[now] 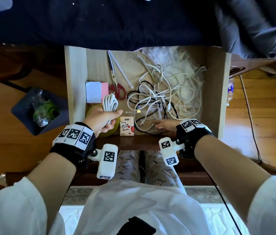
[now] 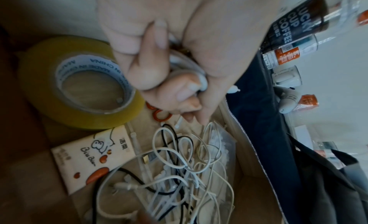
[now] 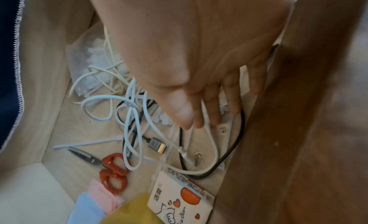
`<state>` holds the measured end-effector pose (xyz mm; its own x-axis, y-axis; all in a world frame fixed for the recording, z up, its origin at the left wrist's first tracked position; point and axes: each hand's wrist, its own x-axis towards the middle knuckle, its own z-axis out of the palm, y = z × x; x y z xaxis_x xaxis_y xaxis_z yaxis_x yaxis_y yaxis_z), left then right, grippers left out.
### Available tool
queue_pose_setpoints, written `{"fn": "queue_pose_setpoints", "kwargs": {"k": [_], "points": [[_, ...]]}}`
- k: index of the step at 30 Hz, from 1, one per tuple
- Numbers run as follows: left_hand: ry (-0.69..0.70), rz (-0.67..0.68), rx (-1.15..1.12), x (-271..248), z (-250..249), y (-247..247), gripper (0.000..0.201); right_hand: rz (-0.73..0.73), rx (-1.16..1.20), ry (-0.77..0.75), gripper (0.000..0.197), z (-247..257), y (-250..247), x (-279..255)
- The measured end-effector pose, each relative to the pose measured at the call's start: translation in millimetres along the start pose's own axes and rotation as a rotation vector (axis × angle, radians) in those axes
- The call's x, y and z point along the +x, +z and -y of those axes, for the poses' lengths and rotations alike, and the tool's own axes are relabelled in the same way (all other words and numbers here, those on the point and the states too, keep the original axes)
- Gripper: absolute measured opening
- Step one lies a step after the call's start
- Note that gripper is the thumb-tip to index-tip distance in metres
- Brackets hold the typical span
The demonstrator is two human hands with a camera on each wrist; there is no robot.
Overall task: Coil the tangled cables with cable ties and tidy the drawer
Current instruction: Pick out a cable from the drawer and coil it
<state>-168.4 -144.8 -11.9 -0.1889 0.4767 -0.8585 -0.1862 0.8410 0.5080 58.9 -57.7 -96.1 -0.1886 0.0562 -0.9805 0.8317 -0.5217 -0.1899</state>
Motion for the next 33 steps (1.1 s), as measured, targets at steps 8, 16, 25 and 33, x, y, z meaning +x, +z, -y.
{"fn": "queue_pose_setpoints", "kwargs": {"k": [8, 16, 25, 33], "points": [[0.000, 0.033, 0.060, 1, 6, 7, 0.024, -0.177, 0.210, -0.149, 0.051, -5, -39, -37], [-0.022, 0.054, 0.034, -3, 10, 20, 0.023, -0.241, 0.265, -0.141, 0.043, -24, -43, -46], [-0.007, 0.048, 0.004, -2, 26, 26, 0.020, -0.318, 0.398, -0.067, 0.032, -49, -46, -44], [-0.025, 0.058, -0.006, -6, 32, 29, 0.020, -0.341, 0.380, -0.076, 0.033, -58, -44, -53]]}}
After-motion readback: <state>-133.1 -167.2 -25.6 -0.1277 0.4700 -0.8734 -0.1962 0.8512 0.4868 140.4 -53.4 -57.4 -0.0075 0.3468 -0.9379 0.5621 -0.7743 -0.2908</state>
